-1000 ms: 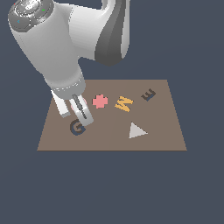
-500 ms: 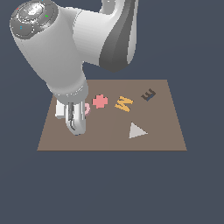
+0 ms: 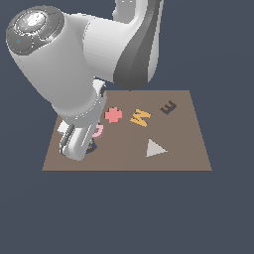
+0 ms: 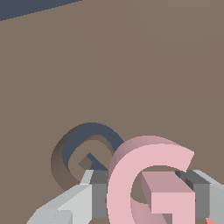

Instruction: Insert a designated object into the corresponding slot on a board.

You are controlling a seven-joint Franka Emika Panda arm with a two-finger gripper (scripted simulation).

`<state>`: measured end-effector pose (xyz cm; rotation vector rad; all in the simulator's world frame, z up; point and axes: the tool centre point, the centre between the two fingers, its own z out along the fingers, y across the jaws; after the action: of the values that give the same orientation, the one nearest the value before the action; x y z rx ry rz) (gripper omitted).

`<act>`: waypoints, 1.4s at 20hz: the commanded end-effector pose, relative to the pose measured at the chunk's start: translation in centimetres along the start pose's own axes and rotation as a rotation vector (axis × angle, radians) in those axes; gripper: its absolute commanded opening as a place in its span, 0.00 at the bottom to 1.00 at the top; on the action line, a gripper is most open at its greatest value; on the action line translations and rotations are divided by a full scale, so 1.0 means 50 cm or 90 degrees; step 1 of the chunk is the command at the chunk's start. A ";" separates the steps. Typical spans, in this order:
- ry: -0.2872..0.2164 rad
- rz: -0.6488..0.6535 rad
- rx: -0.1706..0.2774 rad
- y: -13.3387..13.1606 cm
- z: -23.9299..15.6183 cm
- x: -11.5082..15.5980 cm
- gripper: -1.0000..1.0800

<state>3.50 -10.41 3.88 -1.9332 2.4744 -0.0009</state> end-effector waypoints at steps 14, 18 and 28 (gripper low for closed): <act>0.000 0.339 0.000 -0.060 -0.002 0.007 0.00; 0.000 0.396 0.000 -0.069 -0.003 0.011 0.00; 0.000 0.478 0.000 -0.081 -0.003 0.021 0.00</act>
<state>7.15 -12.33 4.01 -0.9125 3.0053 0.0010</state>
